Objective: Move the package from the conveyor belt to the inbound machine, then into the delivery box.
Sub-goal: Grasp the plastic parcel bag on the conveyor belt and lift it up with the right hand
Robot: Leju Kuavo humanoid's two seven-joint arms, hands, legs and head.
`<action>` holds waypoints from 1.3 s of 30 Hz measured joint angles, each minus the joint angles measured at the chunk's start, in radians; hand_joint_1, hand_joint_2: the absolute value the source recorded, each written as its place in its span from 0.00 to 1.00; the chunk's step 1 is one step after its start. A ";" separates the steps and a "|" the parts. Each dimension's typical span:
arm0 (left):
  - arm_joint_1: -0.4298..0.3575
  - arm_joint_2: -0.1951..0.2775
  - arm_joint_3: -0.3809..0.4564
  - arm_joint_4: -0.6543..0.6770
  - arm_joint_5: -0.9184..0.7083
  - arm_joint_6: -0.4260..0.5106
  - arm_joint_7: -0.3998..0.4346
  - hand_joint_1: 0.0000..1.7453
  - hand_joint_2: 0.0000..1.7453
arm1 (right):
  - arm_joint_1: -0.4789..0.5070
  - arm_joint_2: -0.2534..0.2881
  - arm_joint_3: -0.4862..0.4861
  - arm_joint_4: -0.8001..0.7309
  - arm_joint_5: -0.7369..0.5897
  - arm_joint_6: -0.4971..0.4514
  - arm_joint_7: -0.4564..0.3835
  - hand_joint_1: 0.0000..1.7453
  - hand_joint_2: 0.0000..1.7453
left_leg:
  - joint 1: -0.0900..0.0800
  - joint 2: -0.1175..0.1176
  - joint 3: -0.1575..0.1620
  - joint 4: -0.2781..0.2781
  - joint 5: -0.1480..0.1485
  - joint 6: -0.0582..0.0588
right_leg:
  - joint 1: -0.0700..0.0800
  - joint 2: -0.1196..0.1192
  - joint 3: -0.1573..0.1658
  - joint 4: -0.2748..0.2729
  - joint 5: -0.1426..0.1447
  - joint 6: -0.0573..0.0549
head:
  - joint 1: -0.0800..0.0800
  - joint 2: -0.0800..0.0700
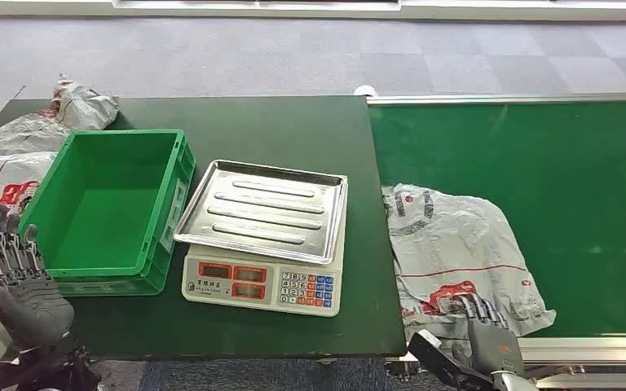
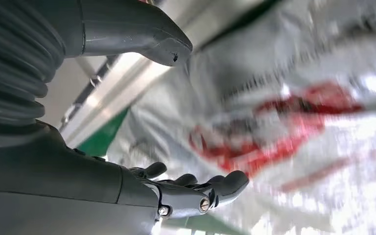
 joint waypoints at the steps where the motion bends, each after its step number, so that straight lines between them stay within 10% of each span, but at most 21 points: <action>1: 0.002 -0.001 0.001 -0.002 0.000 -0.001 0.000 0.00 0.00 | -0.006 0.000 0.000 -0.010 0.021 -0.008 -0.004 0.00 1.00 | 0.000 0.001 0.000 0.000 0.000 0.000 | 0.000 0.001 0.000 0.000 0.000 0.000 | 0.000 0.000; 13: 0.018 -0.010 0.003 -0.001 0.000 -0.015 -0.012 0.00 0.00 | -0.269 -0.020 -0.024 -0.024 0.141 0.021 -0.102 0.00 1.00 | -0.001 0.003 0.002 0.001 0.002 0.001 | -0.001 0.003 -0.001 0.000 0.003 0.000 | 0.000 0.000; 26: 0.005 -0.010 -0.006 0.023 -0.003 -0.018 -0.002 0.00 0.00 | -0.326 -0.019 -0.003 0.124 0.104 0.042 -0.082 0.00 1.00 | -0.001 0.003 0.001 0.000 0.002 0.001 | 0.000 0.002 -0.001 0.000 0.003 0.000 | 0.000 0.000; 39: -0.029 -0.006 -0.052 0.060 0.004 -0.036 0.039 0.00 0.00 | -0.503 0.082 0.023 0.522 -0.452 0.334 -0.311 0.00 1.00 | 0.000 0.003 0.001 0.000 0.004 0.000 | 0.002 0.002 -0.002 0.000 0.005 -0.001 | 0.000 0.000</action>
